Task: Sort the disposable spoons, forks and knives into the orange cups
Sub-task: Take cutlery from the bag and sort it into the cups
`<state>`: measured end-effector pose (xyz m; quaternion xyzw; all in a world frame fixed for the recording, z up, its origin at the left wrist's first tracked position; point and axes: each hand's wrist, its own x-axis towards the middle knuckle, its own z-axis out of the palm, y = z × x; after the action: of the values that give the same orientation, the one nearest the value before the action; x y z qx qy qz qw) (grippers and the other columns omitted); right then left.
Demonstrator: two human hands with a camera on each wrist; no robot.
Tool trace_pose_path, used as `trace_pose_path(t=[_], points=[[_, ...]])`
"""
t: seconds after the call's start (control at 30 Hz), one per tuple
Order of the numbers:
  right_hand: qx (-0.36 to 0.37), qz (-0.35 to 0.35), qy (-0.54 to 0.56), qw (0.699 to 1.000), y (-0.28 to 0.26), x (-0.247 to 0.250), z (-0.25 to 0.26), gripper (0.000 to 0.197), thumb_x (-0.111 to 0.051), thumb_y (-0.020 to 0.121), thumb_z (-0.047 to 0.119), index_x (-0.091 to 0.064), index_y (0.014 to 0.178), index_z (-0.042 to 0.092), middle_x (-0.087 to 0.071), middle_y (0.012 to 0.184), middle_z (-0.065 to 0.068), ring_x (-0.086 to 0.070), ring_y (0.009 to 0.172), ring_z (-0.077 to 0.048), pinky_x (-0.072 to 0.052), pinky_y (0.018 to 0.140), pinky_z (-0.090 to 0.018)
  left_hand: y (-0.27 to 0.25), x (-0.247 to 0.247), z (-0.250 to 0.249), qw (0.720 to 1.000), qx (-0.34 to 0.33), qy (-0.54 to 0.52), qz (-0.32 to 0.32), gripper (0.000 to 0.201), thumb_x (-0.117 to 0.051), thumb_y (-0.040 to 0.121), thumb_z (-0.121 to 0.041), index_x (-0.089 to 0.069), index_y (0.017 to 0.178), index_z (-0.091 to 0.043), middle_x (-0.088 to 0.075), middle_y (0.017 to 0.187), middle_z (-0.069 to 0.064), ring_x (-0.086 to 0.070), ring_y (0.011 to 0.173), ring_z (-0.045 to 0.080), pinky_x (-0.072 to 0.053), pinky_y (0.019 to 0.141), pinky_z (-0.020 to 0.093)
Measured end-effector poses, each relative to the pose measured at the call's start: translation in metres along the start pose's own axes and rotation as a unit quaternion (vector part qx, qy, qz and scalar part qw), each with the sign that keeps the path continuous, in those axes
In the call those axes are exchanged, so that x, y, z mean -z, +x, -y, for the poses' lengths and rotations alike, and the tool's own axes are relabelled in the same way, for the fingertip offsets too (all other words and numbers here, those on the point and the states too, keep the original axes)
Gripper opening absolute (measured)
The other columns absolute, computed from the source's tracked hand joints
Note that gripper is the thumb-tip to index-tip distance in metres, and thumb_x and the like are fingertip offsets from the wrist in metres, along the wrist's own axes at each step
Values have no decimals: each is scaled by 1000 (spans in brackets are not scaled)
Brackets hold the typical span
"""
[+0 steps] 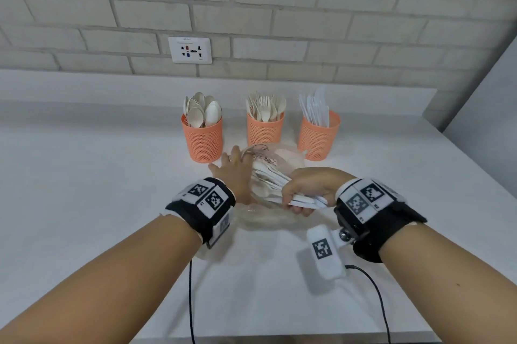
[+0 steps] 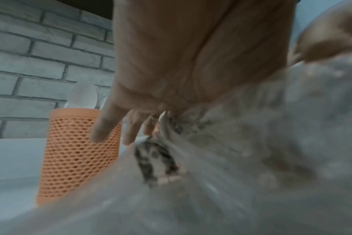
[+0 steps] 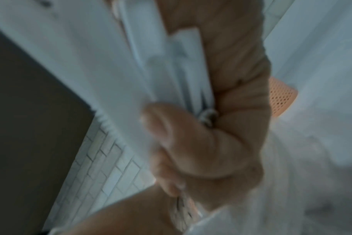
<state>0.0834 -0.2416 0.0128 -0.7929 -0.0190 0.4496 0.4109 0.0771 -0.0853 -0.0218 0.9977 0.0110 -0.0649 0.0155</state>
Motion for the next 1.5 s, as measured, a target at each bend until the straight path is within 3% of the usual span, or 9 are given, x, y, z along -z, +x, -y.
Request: trace_pose_path(t=[0.3,0.43,0.6,0.7,0.83,0.93,1.13,1.27,1.5], points=[[186,-6,157,970,-42,17,-34,27,-54,70,0,-54,96,8,-55,74,-9,-50,50,-14,-40,40,-20,12,-5,21,990,-44,-82,109,79,-65,71,-63,-38,138,-30,-18,146,13,-30,133,37,-32,107,50],[252,-74,224,939,-36,12,-28,33,-51,82,-9,-54,107,12,-53,79,-11,-53,53,-16,-43,44,-23,4,13,18,984,-99,-147,1,31,-62,84,-42,-65,113,-33,-12,156,9,-10,144,31,-14,115,51],[319,-211,200,902,-29,6,-10,58,-48,84,-11,-38,134,15,-55,88,-9,-59,61,-17,-53,51,-28,-15,37,5,850,-147,-443,-243,35,-55,81,-42,-71,81,-10,-60,100,4,-54,89,7,-38,81,12],[373,-290,89,877,-18,1,4,64,-51,82,-8,-33,137,21,-58,100,-8,-62,72,-15,-53,55,-27,-27,51,-17,846,-144,-502,-109,40,-54,85,-56,-62,101,-20,-63,92,-5,-57,82,4,-43,70,17],[439,-317,-39,840,-2,-15,23,54,-51,83,-2,-38,134,14,-57,110,6,-59,99,1,-54,79,-25,-16,55,-35,667,-73,-739,49,55,-63,84,-44,-47,128,-13,-64,119,8,-64,107,19,-56,85,34],[434,-306,-147,835,8,-14,23,55,-53,82,4,-36,134,4,-49,127,-9,-47,124,-23,-45,102,-33,-5,52,-30,574,-29,-815,67,53,-55,90,-39,-48,134,-9,-65,119,9,-63,109,19,-56,80,27],[427,-252,-90,864,1,-2,17,52,-43,98,20,-25,146,11,-40,140,3,-34,132,-4,-28,109,-18,2,50,-22,506,-63,-854,104,37,-41,98,-33,-58,119,-8,-70,98,6,-68,93,15,-57,80,28],[430,-334,-40,838,3,1,18,33,-45,97,19,-44,129,8,-58,109,2,-58,102,-12,-47,89,-22,4,52,-29,478,-62,-871,95,41,-42,98,-29,-54,124,0,-64,105,11,-68,88,16,-55,82,29],[403,-403,-115,814,13,7,18,30,-34,101,21,-46,124,6,-59,86,-6,-58,73,-18,-37,53,-17,12,46,-40,437,-45,-895,79,33,-45,97,-18,-54,125,-1,-62,113,11,-64,99,20,-53,87,32]])
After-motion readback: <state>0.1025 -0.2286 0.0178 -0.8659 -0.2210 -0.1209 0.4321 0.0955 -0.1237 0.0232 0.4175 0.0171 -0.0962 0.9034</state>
